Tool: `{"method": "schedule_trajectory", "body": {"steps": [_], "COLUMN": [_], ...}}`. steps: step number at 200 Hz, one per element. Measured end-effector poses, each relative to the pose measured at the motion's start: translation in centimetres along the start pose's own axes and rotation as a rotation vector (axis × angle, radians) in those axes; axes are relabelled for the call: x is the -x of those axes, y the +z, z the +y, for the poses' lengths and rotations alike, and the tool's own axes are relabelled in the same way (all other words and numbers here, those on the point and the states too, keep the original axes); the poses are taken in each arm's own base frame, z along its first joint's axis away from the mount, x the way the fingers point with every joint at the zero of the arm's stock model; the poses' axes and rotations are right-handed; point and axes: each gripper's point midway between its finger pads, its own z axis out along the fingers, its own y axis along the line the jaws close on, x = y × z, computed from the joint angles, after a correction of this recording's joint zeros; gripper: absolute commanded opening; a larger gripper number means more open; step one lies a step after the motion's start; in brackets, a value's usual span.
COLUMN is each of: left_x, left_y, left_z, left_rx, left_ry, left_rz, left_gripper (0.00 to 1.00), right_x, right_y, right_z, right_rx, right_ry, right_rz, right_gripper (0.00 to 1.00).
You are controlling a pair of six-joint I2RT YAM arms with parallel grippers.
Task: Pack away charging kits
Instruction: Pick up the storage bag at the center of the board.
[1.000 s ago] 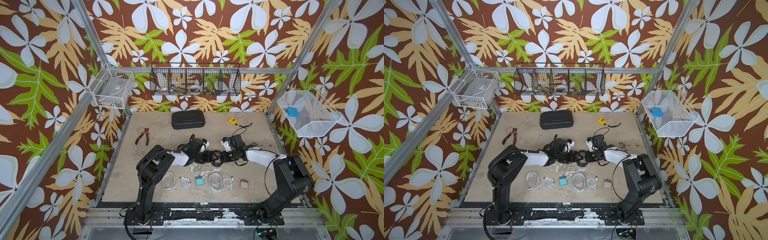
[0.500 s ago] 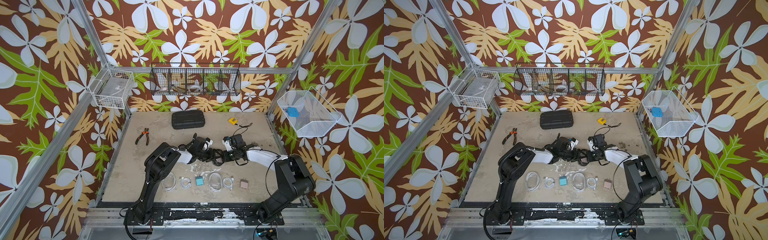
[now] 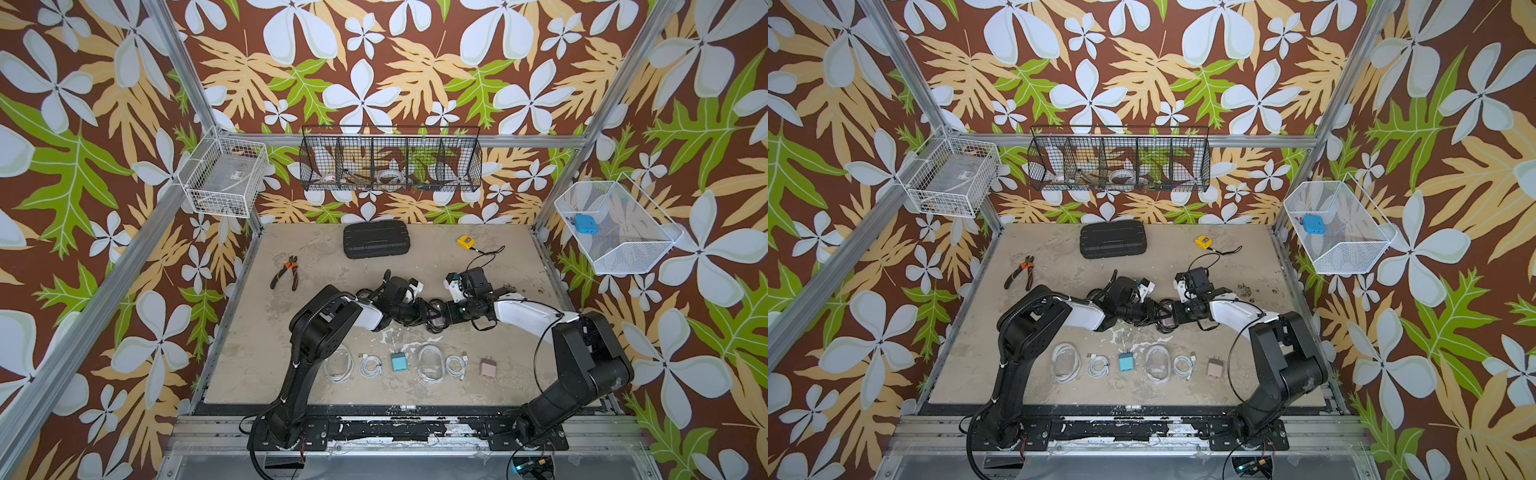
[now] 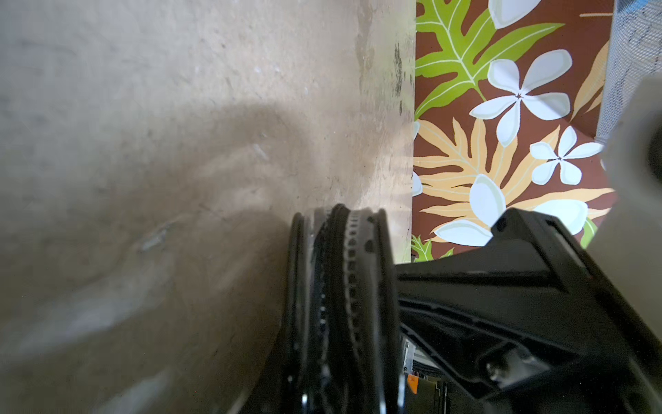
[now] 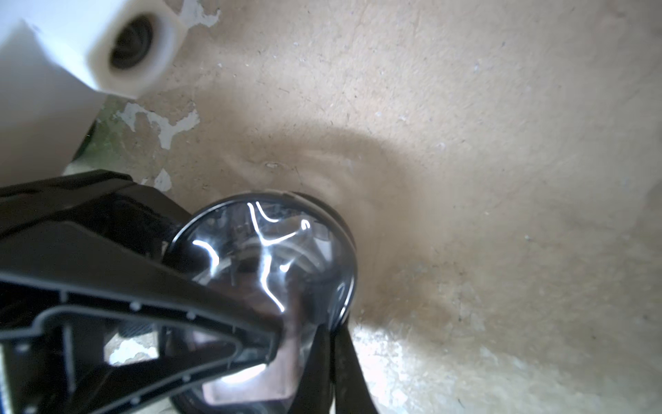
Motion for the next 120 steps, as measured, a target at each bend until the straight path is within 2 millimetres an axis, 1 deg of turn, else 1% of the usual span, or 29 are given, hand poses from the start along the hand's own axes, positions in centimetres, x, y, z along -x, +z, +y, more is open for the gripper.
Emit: {"method": "schedule_trajectory", "body": {"steps": [9,16,23,43,60,76,101,120], "left_x": [0.1,0.3,0.7,1.3,1.9,2.6,3.9,5.0], "left_y": [-0.4,-0.6,-1.0,-1.9,-3.0,-4.2,-6.2,-7.5], "left_z": [0.1,0.0,-0.2,-1.3,-2.7,-3.8,-6.1,-8.6], "left_rx": [0.002,0.004,0.01,0.002,-0.009,-0.014,-0.026,-0.053], "left_ry": [-0.006,-0.009,-0.015,-0.037,-0.063,-0.105,-0.169,-0.194], "left_rz": [-0.007,-0.015,-0.038,-0.075,-0.119,-0.178,-0.277,-0.353], "left_gripper": [0.15,0.13,0.13,0.11,0.11,0.11,0.11,0.11], "right_x": [0.5,0.9,1.4,2.6,3.4,3.9,3.8,3.3], "right_y": [-0.6,-1.1,-1.7,-4.1,-6.5,-8.7,-11.7,-13.4], "right_z": [0.2,0.4,0.7,1.3,2.0,2.7,4.8,7.1], "right_rx": [0.004,0.007,0.01,0.018,0.027,0.04,0.089,0.14], "right_ry": [-0.005,-0.009,-0.014,-0.021,-0.015,-0.018,-0.027,-0.04], "right_rz": [-0.016,-0.033,-0.053,-0.114,-0.175,-0.221,-0.278,-0.306], "right_gripper": [0.27,0.3,0.3,0.31,0.31,0.31,0.31,0.31]}}
